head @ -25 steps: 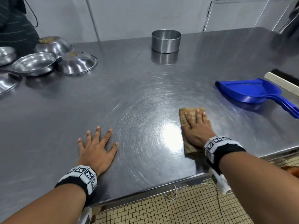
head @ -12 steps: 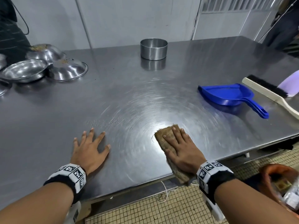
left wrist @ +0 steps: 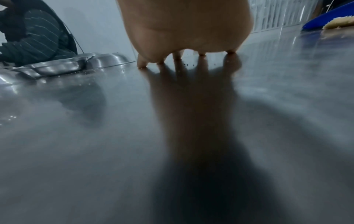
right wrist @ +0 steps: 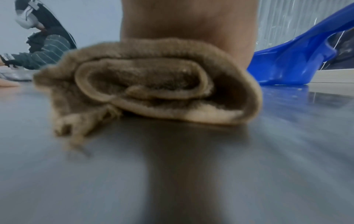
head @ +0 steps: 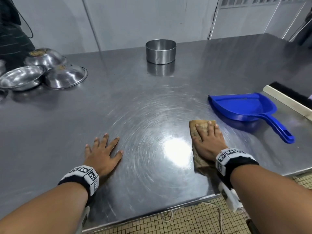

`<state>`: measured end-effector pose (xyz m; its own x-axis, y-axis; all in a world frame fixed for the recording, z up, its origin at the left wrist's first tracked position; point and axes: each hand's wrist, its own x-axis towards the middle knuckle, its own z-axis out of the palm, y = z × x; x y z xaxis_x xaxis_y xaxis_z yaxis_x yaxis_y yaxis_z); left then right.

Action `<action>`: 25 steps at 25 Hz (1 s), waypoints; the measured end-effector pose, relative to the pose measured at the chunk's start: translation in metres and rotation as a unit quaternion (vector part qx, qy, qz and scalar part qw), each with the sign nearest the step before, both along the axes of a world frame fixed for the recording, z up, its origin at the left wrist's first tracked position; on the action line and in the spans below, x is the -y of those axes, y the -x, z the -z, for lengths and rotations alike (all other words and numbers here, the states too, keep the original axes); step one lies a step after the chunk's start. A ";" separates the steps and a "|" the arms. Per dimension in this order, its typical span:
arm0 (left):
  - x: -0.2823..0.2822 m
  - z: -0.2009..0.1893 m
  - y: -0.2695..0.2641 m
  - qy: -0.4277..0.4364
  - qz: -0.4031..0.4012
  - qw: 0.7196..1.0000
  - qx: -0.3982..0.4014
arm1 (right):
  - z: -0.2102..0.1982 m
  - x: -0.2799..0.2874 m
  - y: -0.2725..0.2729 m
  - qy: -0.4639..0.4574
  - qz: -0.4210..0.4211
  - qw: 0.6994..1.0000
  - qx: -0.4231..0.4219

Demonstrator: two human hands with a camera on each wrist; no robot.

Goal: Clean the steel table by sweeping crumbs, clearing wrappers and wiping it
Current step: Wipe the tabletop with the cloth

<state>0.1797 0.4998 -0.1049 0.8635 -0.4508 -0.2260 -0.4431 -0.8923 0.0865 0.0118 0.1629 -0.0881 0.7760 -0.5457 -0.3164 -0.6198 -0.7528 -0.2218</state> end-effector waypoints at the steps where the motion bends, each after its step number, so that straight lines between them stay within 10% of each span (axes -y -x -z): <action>1: 0.000 0.001 0.000 0.005 -0.005 1.000 -0.004 | 0.001 -0.002 -0.013 0.002 0.002 1.000 -0.002; 16: 0.001 -0.008 -0.009 -0.014 0.013 1.000 -0.010 | 0.004 -0.120 -0.018 0.021 -0.280 0.959 0.035; 25: -0.094 -0.028 -0.091 -0.023 0.010 1.000 0.007 | 0.023 -0.091 -0.022 0.104 -0.182 0.978 0.005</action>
<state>0.2703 0.5938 -0.0767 0.8575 -0.4578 -0.2348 -0.4622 -0.8859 0.0395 0.0340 0.2535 -0.1108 0.9334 -0.2836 -0.2201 -0.3001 -0.9528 -0.0452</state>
